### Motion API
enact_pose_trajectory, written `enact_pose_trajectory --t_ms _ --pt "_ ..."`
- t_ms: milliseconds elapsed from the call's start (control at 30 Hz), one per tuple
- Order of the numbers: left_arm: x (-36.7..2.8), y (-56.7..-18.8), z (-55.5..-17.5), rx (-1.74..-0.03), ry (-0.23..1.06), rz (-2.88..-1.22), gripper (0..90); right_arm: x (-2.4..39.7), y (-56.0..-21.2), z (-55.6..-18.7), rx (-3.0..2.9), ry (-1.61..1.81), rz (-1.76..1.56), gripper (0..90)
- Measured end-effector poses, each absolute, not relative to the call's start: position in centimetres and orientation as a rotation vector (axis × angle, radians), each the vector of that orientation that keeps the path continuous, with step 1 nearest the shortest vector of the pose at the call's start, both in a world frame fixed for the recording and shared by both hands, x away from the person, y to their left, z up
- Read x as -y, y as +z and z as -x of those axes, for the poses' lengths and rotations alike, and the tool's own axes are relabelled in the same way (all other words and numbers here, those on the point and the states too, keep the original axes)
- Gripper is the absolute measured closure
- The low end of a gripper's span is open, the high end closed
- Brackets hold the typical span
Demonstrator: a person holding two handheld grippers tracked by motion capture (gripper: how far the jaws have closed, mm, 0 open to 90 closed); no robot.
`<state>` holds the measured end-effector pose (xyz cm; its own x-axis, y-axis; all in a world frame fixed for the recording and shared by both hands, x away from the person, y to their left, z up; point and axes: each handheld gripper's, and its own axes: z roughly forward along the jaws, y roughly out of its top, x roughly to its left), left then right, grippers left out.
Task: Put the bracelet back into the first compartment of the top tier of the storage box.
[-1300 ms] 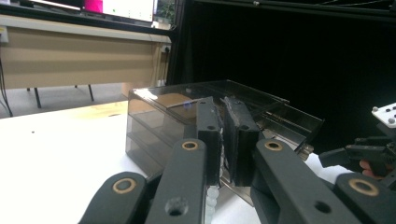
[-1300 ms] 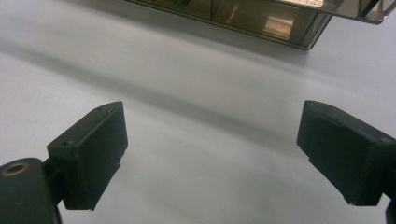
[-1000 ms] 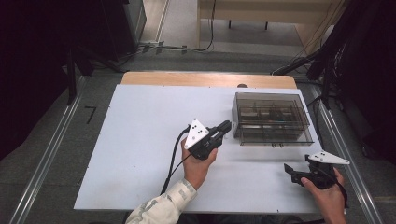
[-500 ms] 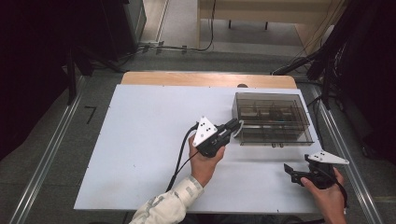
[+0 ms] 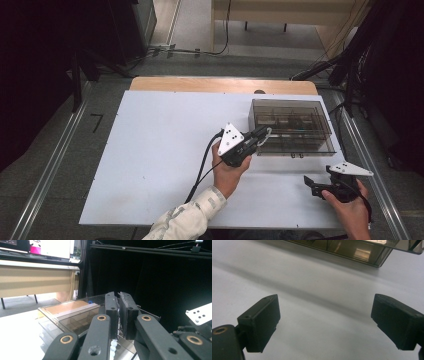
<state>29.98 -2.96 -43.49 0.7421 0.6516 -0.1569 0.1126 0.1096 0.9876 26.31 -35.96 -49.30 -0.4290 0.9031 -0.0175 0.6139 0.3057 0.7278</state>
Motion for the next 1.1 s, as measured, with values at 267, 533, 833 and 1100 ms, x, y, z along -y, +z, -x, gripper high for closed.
enact_pose_trajectory --t_ms 267,533,833,1100 --pt "3.9 -43.6 -30.2 -0.664 0.435 -1.44 86.7 36.0 -49.3 -26.3 -2.16 0.916 -1.343 6.9" --pt "4.5 -43.7 -30.3 -0.658 0.427 -1.446 86.7 36.0 -49.3 -26.4 -2.161 0.916 -1.346 7.0" --pt "5.0 -44.0 -30.4 -0.658 0.417 -1.463 86.7 35.9 -49.4 -26.4 -2.163 0.914 -1.347 6.9" --pt "5.6 -44.8 -30.6 -0.659 0.413 -1.503 86.7 35.9 -49.3 -26.4 -2.163 0.913 -1.347 6.9"
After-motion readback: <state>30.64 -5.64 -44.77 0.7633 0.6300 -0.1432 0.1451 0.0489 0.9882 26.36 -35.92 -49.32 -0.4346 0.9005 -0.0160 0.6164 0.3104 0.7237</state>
